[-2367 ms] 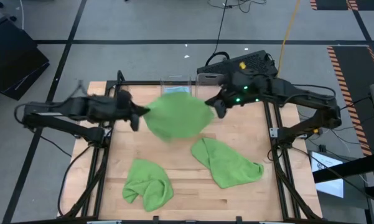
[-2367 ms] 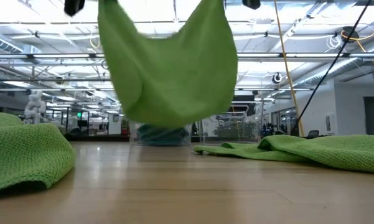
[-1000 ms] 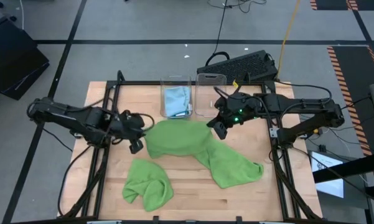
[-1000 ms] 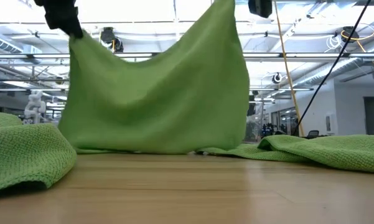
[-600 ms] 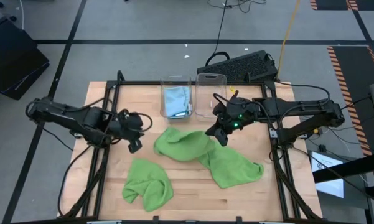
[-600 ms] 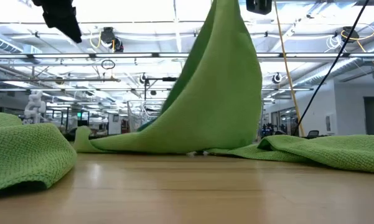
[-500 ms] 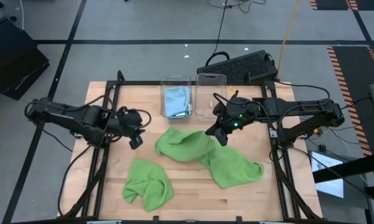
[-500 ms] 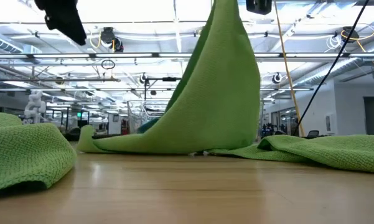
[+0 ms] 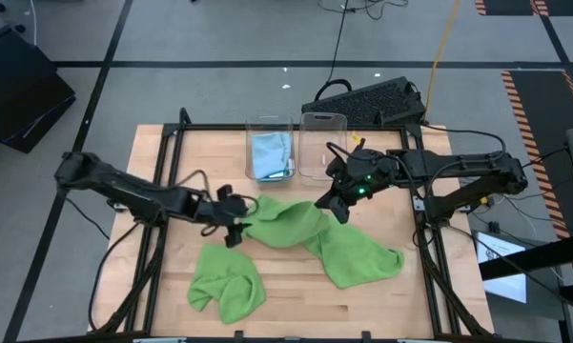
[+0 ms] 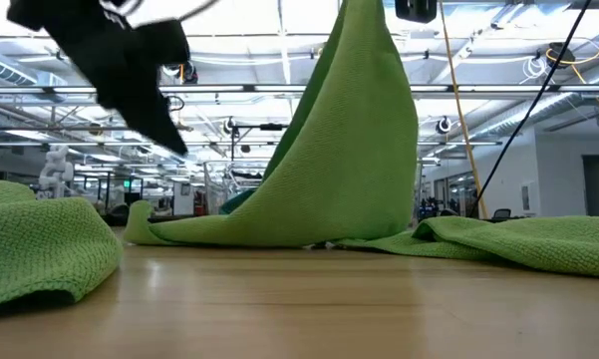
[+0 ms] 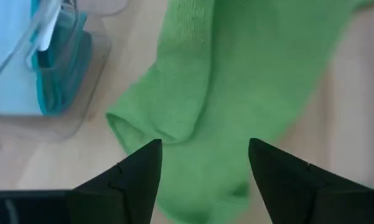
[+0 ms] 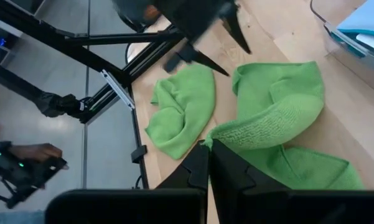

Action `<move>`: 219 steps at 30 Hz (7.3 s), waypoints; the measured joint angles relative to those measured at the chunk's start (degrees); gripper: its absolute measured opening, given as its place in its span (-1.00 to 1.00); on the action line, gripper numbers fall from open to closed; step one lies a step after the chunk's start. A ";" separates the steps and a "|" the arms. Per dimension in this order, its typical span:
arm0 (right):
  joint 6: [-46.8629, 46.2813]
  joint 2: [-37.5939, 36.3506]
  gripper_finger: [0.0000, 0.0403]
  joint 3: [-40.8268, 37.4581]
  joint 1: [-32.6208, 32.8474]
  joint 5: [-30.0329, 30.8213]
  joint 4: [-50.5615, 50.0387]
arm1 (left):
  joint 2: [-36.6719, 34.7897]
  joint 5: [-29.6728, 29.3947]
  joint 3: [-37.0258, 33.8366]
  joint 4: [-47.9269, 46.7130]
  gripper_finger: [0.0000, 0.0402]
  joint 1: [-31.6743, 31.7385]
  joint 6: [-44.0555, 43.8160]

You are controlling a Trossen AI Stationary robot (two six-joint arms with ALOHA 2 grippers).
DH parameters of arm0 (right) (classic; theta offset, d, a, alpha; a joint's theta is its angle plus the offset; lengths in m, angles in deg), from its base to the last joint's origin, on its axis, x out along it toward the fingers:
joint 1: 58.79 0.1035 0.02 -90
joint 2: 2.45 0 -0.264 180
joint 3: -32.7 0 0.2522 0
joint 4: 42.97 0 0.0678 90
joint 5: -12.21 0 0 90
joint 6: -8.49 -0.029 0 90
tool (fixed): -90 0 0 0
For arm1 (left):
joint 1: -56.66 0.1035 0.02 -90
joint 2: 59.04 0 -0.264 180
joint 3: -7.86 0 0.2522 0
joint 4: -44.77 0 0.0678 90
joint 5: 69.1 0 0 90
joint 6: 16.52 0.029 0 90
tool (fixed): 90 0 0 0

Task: Fold microfiber towels
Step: Fold the top left green microfiber towel

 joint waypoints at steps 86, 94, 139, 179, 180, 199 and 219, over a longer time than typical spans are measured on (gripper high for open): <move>4.50 -4.38 -1.00 0.09 -4.46 13.82 7.11 | -13.14 -10.18 20.97 -24.16 -0.99 7.46 1.65; 9.26 -7.67 -1.00 0.07 -8.58 13.92 10.43 | -13.82 -1.89 36.77 -37.53 -0.99 12.49 7.88; -18.14 -17.20 -1.00 -31.95 10.75 5.77 23.00 | -18.20 26.11 7.76 -21.35 -0.99 -9.60 -27.01; -29.63 -22.80 -1.00 -48.33 19.85 21.03 47.68 | -21.17 0.93 -6.54 15.89 -0.99 -17.88 -39.66; -28.21 -23.64 -1.00 -48.33 18.77 21.80 48.04 | -22.69 -1.21 -6.54 15.11 -0.99 -16.94 -38.32; -10.45 -30.12 -1.00 -48.24 5.77 20.08 54.70 | -33.03 7.68 -6.36 9.15 -0.99 0.51 -28.42; -32.35 -26.27 -1.00 -48.26 16.93 7.25 32.48 | -15.84 21.53 -6.49 1.37 -0.99 -14.83 -46.63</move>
